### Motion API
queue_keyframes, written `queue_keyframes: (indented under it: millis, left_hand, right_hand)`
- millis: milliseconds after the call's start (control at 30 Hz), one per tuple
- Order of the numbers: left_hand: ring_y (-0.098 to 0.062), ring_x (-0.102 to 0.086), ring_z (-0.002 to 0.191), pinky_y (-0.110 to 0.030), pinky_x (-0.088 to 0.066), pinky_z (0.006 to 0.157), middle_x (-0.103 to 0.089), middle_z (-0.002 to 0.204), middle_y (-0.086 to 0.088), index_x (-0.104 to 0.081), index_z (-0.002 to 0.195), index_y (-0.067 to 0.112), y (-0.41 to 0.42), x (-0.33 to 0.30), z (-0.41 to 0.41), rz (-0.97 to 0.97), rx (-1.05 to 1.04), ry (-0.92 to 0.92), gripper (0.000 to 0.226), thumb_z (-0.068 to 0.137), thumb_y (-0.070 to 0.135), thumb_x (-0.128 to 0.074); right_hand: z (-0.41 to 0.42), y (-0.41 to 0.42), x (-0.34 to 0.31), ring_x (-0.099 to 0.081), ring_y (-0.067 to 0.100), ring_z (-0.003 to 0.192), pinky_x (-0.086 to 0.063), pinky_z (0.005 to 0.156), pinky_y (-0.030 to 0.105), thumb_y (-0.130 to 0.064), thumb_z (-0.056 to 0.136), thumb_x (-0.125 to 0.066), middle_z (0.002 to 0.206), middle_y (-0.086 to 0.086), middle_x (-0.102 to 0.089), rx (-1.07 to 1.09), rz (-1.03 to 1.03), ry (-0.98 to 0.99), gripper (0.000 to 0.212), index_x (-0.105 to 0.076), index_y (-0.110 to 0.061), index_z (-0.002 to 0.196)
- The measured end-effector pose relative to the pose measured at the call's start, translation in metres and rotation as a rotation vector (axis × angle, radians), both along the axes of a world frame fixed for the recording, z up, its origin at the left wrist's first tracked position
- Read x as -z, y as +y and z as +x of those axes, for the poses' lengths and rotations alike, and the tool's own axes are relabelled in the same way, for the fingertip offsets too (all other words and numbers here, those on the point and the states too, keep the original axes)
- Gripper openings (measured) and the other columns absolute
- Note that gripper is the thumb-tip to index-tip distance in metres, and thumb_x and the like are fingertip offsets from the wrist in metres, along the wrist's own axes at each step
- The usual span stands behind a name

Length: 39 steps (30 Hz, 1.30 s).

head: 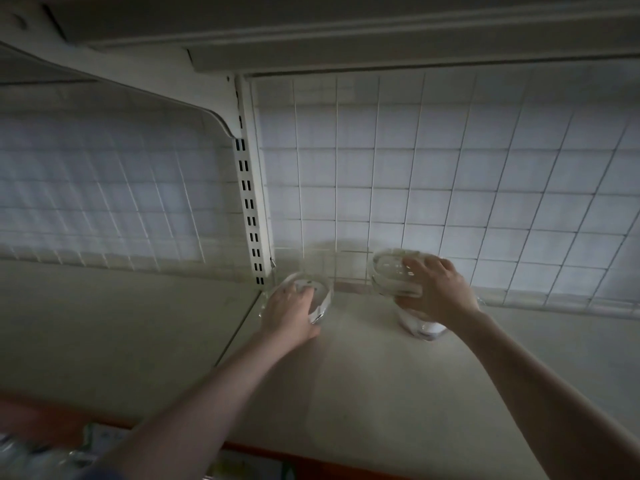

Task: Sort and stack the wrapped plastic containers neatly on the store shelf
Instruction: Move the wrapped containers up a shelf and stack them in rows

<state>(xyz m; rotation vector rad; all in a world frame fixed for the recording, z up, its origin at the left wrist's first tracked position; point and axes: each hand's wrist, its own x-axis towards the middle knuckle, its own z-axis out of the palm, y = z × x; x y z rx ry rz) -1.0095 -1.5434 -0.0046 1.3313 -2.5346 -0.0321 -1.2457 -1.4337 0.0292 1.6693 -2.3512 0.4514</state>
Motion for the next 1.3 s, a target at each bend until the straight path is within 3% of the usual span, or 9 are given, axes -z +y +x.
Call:
queue_keyframes:
  millis: [267, 400, 533, 633, 833, 933, 1033, 1133, 1300]
  left_hand:
    - [-0.021, -0.047, 0.12, -0.029, -0.042, 0.092, -0.045, 0.135, 0.0, -0.049, 0.127, 0.024, 0.012, -0.006, 0.018, 0.046, 0.039, 0.044, 0.059, 0.072, 0.033, -0.069]
    - [-0.018, -0.054, 0.11, -0.022, -0.04, 0.079, -0.055, 0.128, 0.004, -0.054, 0.126, 0.024, 0.022, -0.018, 0.033, 0.106, 0.041, 0.152, 0.057, 0.072, 0.031, -0.07]
    - [-0.013, -0.063, 0.081, -0.023, -0.043, 0.063, -0.068, 0.088, 0.008, -0.065, 0.099, 0.026, 0.029, -0.032, 0.046, 0.45, -0.007, 0.515, 0.043, 0.061, 0.044, -0.068]
    - [-0.014, -0.064, 0.091, -0.027, -0.045, 0.071, -0.069, 0.096, 0.004, -0.067, 0.099, 0.025, 0.029, -0.037, 0.052, 0.614, 0.01, 0.708, 0.058, 0.051, 0.057, -0.062]
    - [-0.022, -0.058, 0.105, -0.038, -0.049, 0.087, -0.057, 0.118, 0.004, -0.052, 0.126, 0.03, 0.025, -0.038, 0.058, 0.648, -0.022, 0.771, 0.066, 0.066, 0.051, -0.064]
    - [-0.019, -0.057, 0.107, -0.033, -0.047, 0.089, -0.055, 0.118, 0.006, -0.052, 0.13, 0.033, 0.014, -0.033, 0.061, 0.505, -0.04, 0.823, 0.043, 0.088, 0.033, -0.061]
    - [-0.012, -0.057, 0.098, -0.023, -0.04, 0.074, -0.063, 0.121, 0.002, -0.064, 0.121, 0.022, 0.004, -0.028, 0.061, 0.244, -0.059, 0.703, 0.03, 0.096, 0.016, -0.05]
    - [-0.021, -0.057, 0.109, -0.021, -0.037, 0.082, -0.061, 0.123, -0.005, -0.07, 0.11, 0.012, -0.001, -0.024, 0.06, 0.065, -0.104, 0.532, 0.03, 0.092, 0.002, -0.048]
    - [-0.026, -0.061, 0.094, -0.033, -0.049, 0.081, -0.066, 0.108, -0.008, -0.067, 0.097, 0.014, 0.003, -0.014, 0.041, 0.158, -0.158, 0.345, 0.031, 0.093, 0.037, -0.047]
  right_hand:
    - [0.016, 0.013, 0.002, -0.053, 0.031, 0.093, -0.05, 0.065, 0.038, -0.05, 0.066, -0.072, 0.094, 0.009, -0.065, 0.003, -0.085, 0.122, 0.057, -0.058, -0.014, 0.108]
    - [0.027, 0.031, -0.007, -0.053, 0.029, 0.099, -0.046, 0.071, 0.036, -0.043, 0.07, -0.072, 0.101, 0.007, -0.065, 0.057, -0.209, -0.024, 0.063, -0.05, -0.02, 0.124]
    - [0.032, 0.048, -0.018, -0.06, 0.034, 0.098, -0.043, 0.072, 0.037, -0.044, 0.078, -0.069, 0.116, 0.008, -0.062, 0.108, -0.359, -0.234, 0.064, -0.042, -0.023, 0.132]
    - [0.031, 0.054, -0.024, -0.059, 0.034, 0.097, -0.044, 0.073, 0.037, -0.044, 0.083, -0.062, 0.113, 0.01, -0.062, 0.117, -0.459, -0.438, 0.056, -0.041, -0.025, 0.132]
    - [0.02, 0.052, -0.023, -0.062, 0.031, 0.085, -0.055, 0.075, 0.048, -0.054, 0.077, -0.049, 0.097, 0.008, -0.065, 0.254, -0.453, -0.805, 0.05, -0.05, -0.036, 0.123]
    - [0.013, 0.051, -0.02, -0.058, 0.031, 0.095, -0.049, 0.082, 0.04, -0.043, 0.086, -0.046, 0.11, 0.008, -0.063, 0.327, -0.399, -0.758, 0.037, -0.057, -0.031, 0.12]
    - [0.008, 0.051, -0.014, -0.052, 0.035, 0.1, -0.042, 0.086, 0.039, -0.025, 0.09, -0.045, 0.118, 0.017, -0.054, 0.357, -0.317, -0.541, 0.036, -0.059, -0.024, 0.123]
    - [0.014, 0.049, -0.011, -0.051, 0.037, 0.097, -0.041, 0.083, 0.039, -0.03, 0.091, -0.038, 0.11, 0.019, -0.056, 0.373, -0.259, -0.39, 0.036, -0.064, -0.018, 0.112]
    - [0.026, 0.043, -0.014, -0.048, 0.034, 0.109, -0.038, 0.09, 0.04, -0.064, 0.085, -0.043, 0.116, 0.016, -0.052, 0.4, -0.061, -0.3, 0.06, -0.052, -0.018, 0.121]
